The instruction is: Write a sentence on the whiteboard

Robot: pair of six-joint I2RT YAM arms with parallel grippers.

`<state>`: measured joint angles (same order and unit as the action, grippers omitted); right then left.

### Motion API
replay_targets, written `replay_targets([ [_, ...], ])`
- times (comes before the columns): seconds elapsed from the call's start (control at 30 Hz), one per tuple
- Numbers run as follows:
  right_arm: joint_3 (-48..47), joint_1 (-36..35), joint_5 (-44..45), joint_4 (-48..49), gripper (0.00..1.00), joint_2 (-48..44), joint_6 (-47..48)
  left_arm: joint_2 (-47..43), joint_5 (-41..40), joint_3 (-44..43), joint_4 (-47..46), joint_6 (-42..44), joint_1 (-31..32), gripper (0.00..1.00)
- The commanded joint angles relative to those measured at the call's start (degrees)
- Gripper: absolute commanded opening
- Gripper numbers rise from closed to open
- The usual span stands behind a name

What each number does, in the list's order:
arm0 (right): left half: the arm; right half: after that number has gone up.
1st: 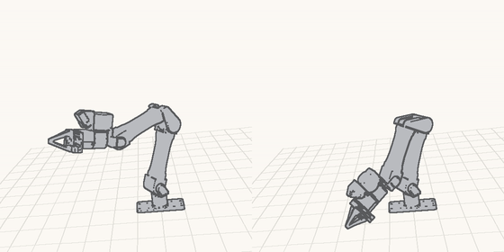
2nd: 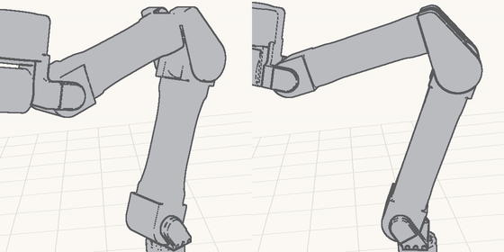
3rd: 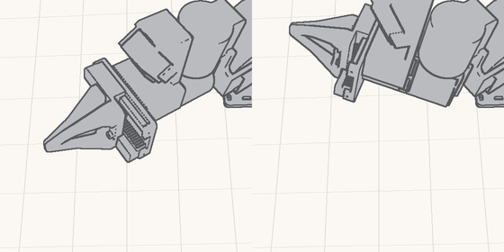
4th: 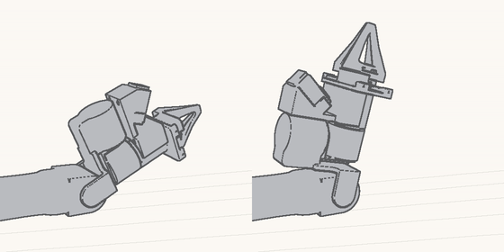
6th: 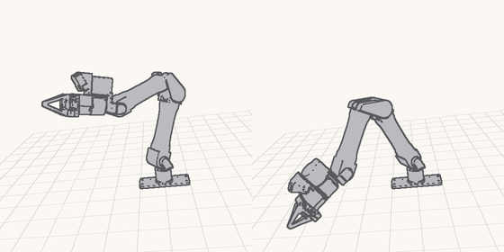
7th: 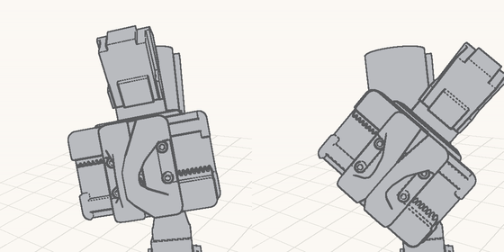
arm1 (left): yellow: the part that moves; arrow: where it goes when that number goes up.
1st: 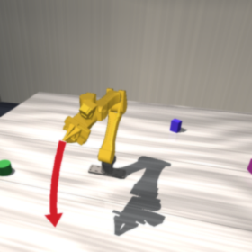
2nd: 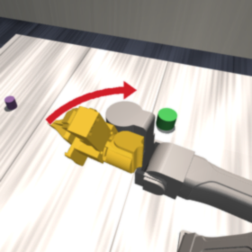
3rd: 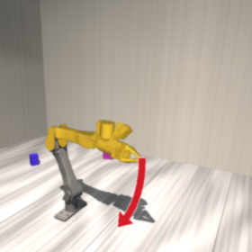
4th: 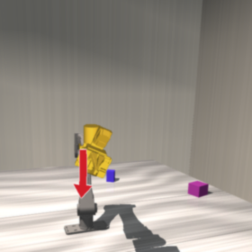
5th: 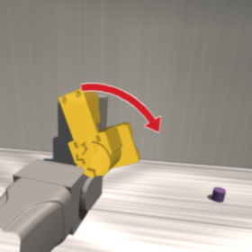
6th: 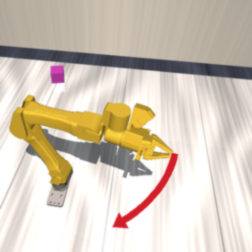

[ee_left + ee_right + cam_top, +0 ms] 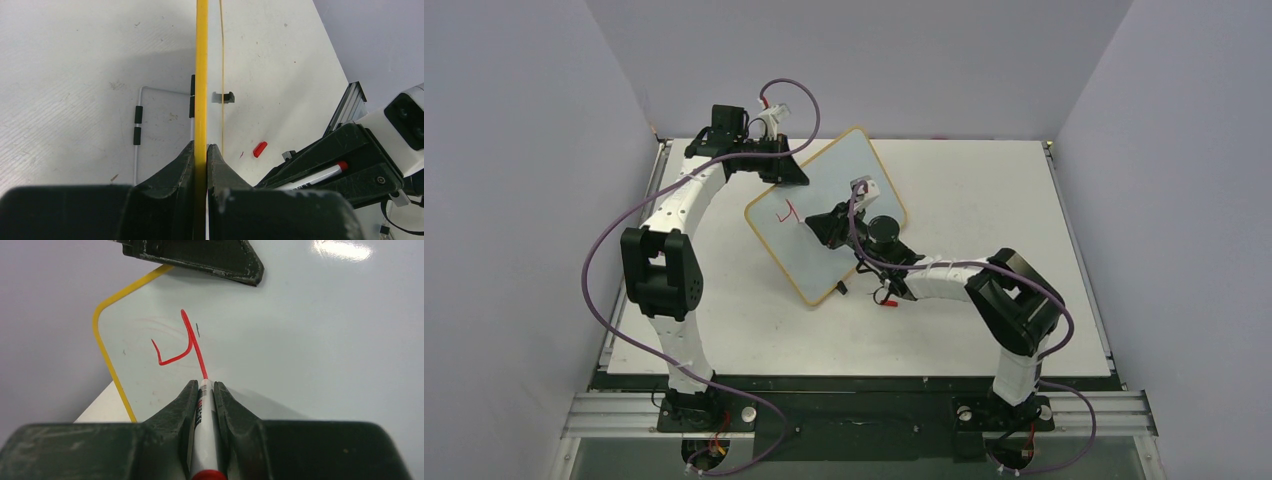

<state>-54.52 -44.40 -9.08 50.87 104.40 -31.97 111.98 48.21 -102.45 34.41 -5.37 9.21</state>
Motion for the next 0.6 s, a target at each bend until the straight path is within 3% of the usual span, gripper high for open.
replay_targets([
  [0.0, 1.42, -1.83, 2.18, -4.03, 0.0, -1.42, 2.59, -3.57, -0.79, -0.12, -4.72, 3.15, 0.49, 0.0],
  [0.57, -9.16, -5.61, 1.25, -11.87, 0.0, -6.67, 8.41, -3.58, -1.7, 0.24, -4.67, 3.28, 0.37, 0.0],
])
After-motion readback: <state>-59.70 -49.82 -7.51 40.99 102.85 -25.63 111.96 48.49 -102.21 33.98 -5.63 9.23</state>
